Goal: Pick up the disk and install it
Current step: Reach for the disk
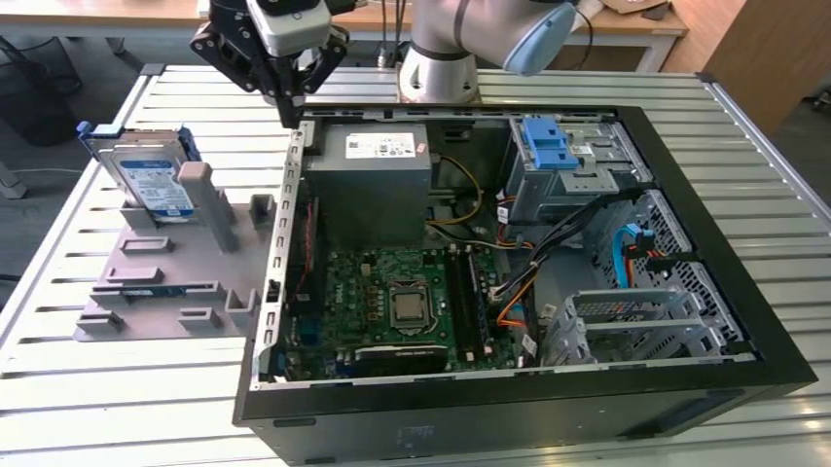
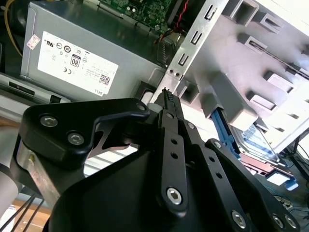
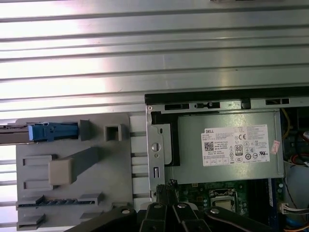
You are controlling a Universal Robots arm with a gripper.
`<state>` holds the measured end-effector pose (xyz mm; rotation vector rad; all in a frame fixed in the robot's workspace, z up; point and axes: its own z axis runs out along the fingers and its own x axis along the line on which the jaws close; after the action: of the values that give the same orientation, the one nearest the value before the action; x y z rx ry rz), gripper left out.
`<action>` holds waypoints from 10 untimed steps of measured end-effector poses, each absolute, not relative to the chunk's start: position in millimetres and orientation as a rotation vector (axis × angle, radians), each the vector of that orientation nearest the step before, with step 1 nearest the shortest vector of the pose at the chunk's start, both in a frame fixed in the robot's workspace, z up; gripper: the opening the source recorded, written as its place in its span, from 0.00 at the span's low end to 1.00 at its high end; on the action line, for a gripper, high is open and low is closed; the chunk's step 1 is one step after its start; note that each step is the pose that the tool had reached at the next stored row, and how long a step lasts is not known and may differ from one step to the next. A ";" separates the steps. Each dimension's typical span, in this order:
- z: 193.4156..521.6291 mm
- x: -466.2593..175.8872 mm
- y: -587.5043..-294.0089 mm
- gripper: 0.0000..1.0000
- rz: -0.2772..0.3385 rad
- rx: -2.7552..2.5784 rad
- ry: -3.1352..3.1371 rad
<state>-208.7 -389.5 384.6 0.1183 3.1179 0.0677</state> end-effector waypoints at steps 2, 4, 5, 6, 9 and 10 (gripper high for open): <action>384.5 -210.3 -389.5 0.11 0.068 0.118 3.118; 384.3 -212.0 -389.4 0.11 0.068 0.118 3.118; 384.2 -212.9 -389.4 0.11 0.068 0.118 3.118; 384.0 -213.8 -389.3 0.11 0.068 0.118 3.118; 383.7 -216.6 -389.1 0.11 0.068 0.118 3.118; 383.5 -217.7 -388.9 0.11 0.068 0.118 3.118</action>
<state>-217.7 -388.9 383.5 0.1185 3.1179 0.0677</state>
